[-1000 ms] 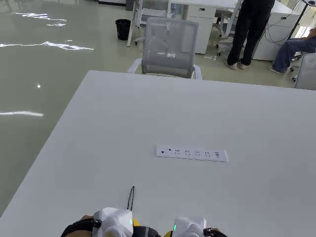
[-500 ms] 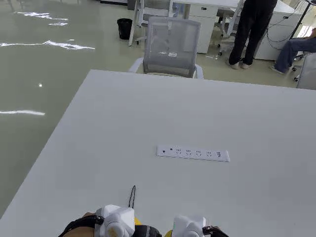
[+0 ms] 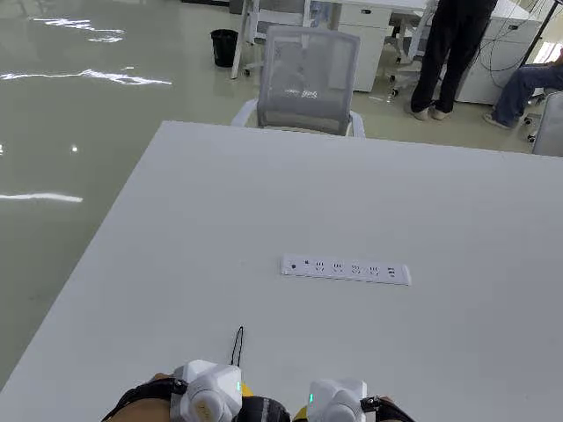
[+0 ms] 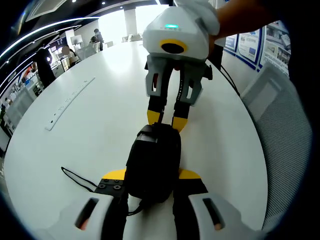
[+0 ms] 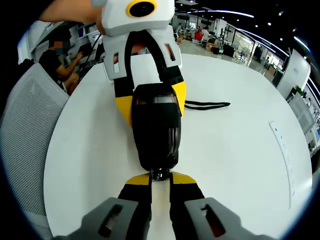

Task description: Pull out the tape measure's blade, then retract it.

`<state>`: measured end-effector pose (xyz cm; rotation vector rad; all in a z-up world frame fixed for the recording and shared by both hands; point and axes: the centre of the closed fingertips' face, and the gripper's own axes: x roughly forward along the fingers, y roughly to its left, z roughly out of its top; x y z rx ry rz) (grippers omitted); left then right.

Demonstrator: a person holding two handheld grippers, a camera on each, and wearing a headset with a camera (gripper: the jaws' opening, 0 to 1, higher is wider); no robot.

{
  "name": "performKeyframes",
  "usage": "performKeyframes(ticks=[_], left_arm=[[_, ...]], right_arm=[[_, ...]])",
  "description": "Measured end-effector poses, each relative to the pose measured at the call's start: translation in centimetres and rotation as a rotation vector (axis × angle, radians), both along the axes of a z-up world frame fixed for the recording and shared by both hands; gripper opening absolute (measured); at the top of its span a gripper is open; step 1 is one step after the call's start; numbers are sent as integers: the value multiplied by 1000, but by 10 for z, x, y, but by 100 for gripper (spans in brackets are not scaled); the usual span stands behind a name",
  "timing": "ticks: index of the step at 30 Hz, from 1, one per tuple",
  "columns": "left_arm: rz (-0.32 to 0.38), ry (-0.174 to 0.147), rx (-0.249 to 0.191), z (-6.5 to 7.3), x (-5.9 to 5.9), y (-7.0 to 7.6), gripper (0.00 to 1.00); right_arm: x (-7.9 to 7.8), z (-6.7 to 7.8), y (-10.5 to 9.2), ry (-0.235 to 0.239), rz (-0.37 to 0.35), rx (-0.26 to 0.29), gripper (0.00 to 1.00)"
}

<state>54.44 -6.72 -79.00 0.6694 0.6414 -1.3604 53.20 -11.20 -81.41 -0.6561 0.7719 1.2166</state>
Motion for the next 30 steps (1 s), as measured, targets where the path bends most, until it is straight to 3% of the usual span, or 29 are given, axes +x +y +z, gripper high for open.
performKeyframes(ticks=[30], left_arm=[[9, 20, -2, -2, 0, -1, 29]], right_arm=[[-1, 1, -9, -6, 28, -2, 10]])
